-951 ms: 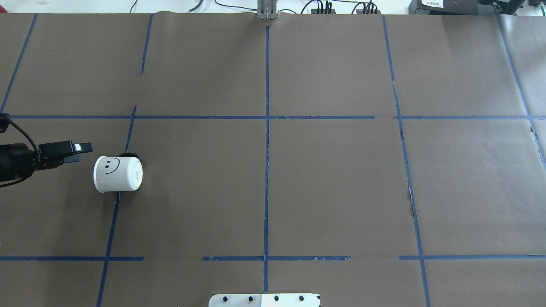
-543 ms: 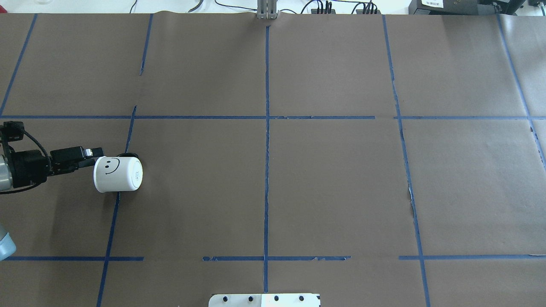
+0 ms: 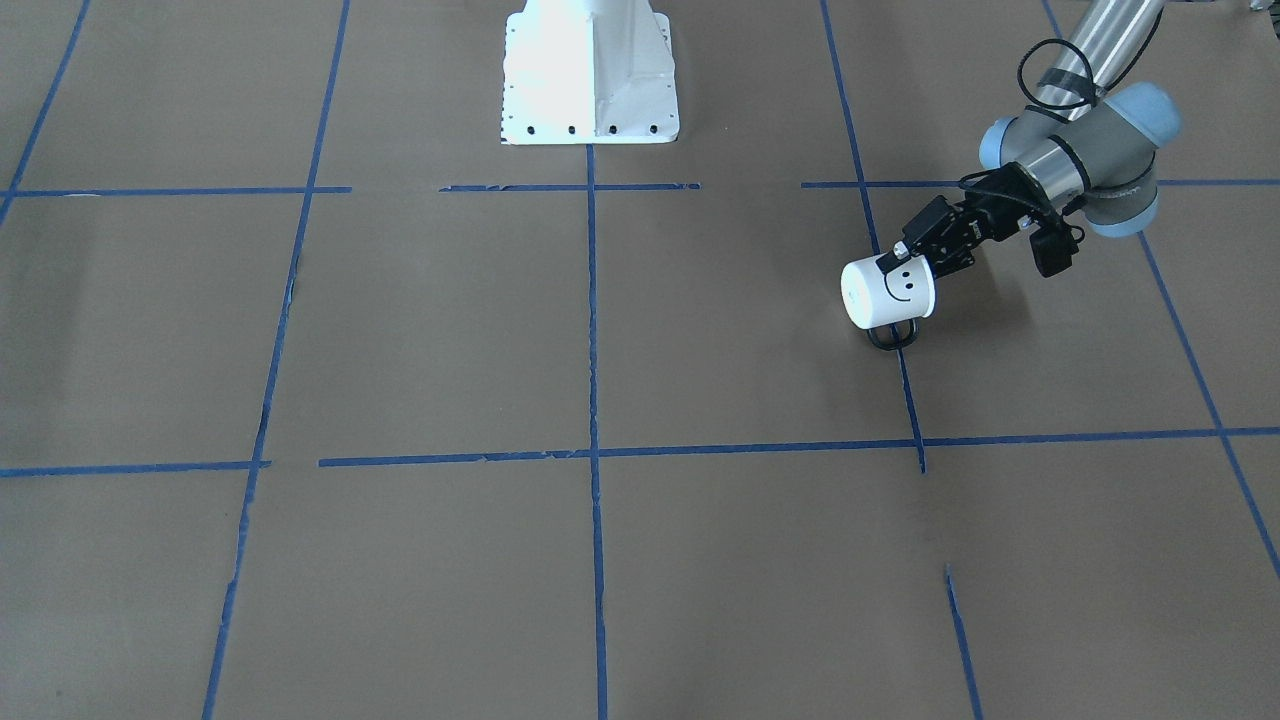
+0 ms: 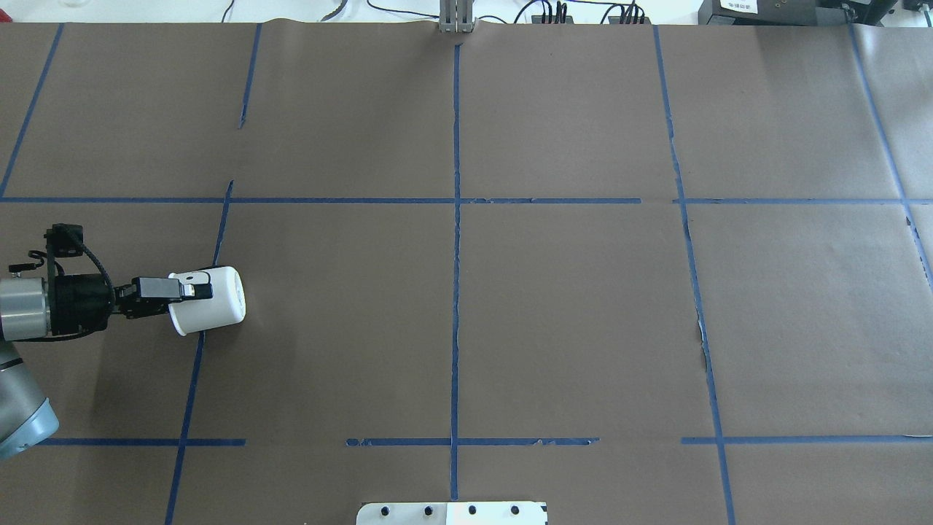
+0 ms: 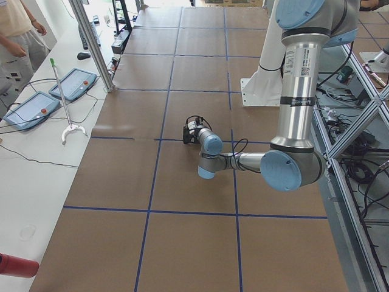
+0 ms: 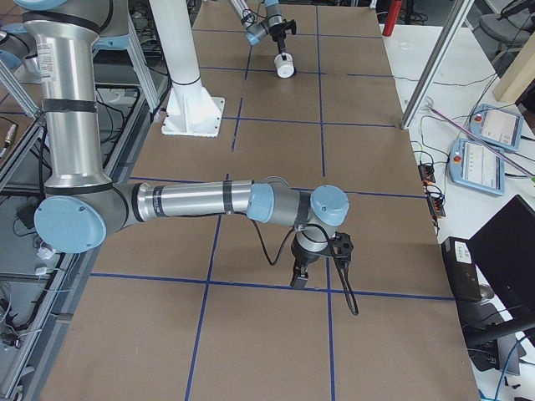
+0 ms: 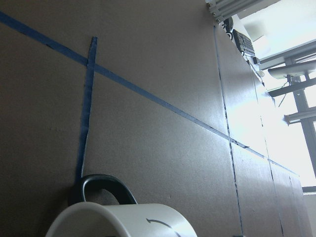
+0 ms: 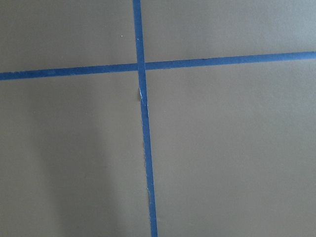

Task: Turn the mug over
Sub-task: 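Close the left gripper on the mug rim and lift it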

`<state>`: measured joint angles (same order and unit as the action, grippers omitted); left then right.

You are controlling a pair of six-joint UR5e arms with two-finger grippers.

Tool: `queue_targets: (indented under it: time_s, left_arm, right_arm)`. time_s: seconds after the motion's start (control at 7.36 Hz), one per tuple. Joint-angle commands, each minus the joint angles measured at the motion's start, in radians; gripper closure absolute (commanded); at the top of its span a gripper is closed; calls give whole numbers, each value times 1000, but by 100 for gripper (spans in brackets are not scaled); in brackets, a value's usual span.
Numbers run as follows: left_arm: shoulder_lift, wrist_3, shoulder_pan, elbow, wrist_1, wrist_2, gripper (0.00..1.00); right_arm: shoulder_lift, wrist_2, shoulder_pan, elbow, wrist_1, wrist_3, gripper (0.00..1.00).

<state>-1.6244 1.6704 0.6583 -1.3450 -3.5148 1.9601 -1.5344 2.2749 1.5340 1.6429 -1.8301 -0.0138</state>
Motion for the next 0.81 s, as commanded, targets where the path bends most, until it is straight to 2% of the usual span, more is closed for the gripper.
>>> queue_targets:
  time_s: [0.0,0.41,0.54,0.68]
  left_arm:
    - [-38,81,10,-2,-3,54,100]
    - [-161,184,83,-6,14,60,100]
    - [-178,178,90,-22,84,66,100]
    - [-204,169,105,-79,294,88,100]
  right_arm:
    - [0,0,0,0,0,0,0]
    - [0,0,0,0,0,0,0]
    - [0,0,0,0,0,0,0]
    - [0,0,0,0,0,0,0]
